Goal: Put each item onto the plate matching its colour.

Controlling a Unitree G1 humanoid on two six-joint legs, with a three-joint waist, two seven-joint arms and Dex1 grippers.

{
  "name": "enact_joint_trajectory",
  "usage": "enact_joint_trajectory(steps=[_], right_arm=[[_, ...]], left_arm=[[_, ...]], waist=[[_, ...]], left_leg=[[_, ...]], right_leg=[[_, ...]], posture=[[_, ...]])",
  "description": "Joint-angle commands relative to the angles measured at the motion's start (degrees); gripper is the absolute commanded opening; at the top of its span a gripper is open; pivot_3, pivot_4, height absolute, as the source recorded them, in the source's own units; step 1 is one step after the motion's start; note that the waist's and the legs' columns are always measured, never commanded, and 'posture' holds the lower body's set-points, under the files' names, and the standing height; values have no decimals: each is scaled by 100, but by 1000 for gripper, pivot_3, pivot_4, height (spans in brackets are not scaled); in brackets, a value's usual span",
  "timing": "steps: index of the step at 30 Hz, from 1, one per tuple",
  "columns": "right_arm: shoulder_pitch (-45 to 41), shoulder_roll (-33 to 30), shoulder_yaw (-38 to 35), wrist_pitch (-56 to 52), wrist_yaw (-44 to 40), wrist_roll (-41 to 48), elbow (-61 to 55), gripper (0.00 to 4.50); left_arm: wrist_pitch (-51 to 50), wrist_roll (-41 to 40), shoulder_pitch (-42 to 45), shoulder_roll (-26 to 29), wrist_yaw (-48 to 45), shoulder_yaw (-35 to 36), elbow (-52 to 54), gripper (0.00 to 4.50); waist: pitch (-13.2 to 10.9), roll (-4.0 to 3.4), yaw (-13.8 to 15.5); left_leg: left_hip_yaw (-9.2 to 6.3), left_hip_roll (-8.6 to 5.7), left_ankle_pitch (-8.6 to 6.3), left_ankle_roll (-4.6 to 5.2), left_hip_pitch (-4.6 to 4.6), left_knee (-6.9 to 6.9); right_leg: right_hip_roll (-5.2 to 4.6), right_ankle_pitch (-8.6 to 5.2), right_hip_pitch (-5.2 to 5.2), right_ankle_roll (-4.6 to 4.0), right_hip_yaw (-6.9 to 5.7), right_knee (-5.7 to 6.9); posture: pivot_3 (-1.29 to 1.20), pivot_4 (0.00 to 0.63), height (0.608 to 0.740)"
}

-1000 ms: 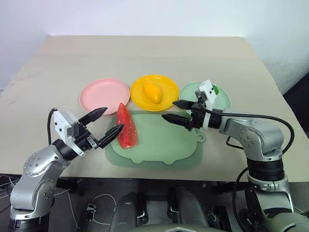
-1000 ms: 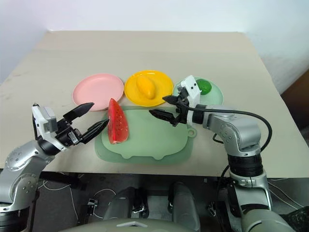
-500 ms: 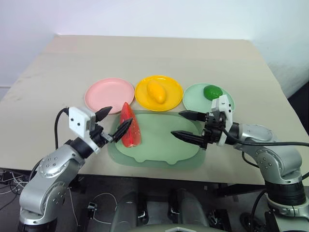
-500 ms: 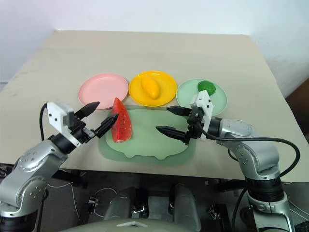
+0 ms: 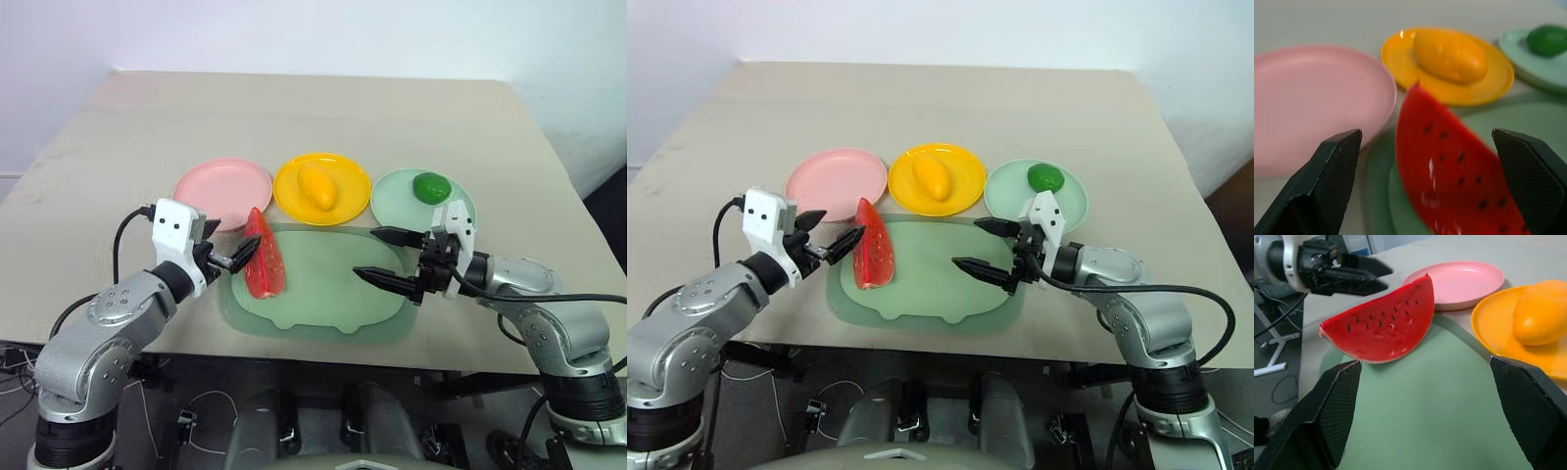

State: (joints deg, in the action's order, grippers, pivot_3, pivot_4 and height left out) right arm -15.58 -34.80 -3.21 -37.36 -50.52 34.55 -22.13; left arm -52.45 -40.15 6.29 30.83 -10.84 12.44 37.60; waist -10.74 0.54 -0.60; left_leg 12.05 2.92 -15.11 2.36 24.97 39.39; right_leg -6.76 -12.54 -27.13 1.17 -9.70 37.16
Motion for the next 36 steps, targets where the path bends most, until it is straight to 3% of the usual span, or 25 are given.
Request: enact_joint_trajectory(steps=[1,14,26,36], right_arm=[[-72,-48,-124,51,68,98,-176,4439],[-435,-17,-31,-352,419,270,-393,4439],[-461,-175,-157,-489,577,382,-509,4439],[-316,-242,-198,-513,618,438,-557,4439]], left_arm=[[127,-18,-307,-92,-14,-26,516,4500],[840,164,-328,-236,-587,-174,152,4500],[718,323,70,-322,-536,-482,-136,4500],[18,-225,195,-3,-655,-213,-50,4500]], waist=[[1,-1,2],[1,0,10],[0,0,5],[0,0,11]], left_leg=[[0,0,0,0,0,0],[-2,0,-1,1,-1,0],[-2,0,-2,2,0,0],[-3,-1,-1,2,0,0]], right_leg=[[0,0,1,-1,0,0],[0,7,0,-15,-1,-1],[-1,8,1,-14,-1,-3],[-1,6,2,-12,-1,-3]], posture=[[0,150,696],[0,150,696],[0,150,696],[0,150,696]])
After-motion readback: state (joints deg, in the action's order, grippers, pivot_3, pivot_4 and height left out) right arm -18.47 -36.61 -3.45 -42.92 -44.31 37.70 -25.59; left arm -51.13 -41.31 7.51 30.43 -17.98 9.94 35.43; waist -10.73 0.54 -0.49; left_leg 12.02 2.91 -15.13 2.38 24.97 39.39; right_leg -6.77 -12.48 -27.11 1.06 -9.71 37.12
